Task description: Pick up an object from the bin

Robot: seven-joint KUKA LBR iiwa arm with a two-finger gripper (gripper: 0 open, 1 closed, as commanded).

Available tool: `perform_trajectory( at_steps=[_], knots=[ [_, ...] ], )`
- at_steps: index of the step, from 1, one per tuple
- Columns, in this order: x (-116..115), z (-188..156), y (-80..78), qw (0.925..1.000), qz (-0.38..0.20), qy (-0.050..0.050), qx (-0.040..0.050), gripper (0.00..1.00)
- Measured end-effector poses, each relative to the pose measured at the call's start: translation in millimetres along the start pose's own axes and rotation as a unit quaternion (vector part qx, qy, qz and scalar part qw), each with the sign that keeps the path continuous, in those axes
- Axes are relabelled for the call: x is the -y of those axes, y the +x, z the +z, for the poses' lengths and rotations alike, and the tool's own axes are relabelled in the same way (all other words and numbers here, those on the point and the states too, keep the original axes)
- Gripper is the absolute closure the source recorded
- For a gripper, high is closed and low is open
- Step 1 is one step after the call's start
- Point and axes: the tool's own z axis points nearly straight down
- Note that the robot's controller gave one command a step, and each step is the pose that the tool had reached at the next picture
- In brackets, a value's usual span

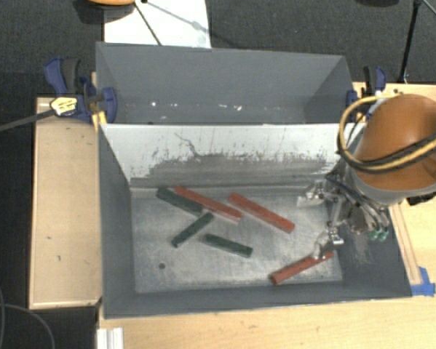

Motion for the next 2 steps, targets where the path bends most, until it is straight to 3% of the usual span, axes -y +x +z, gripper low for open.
perform_trajectory(
  at_steps=[1, 2],
  knots=[
    [25, 67, -6.3, 0.9996, -0.028, 0.000, -0.0015, 0.00],
    [42, 100, 7.3, 1.0000, 0.003, -0.001, -0.0074, 0.00]
  ],
)
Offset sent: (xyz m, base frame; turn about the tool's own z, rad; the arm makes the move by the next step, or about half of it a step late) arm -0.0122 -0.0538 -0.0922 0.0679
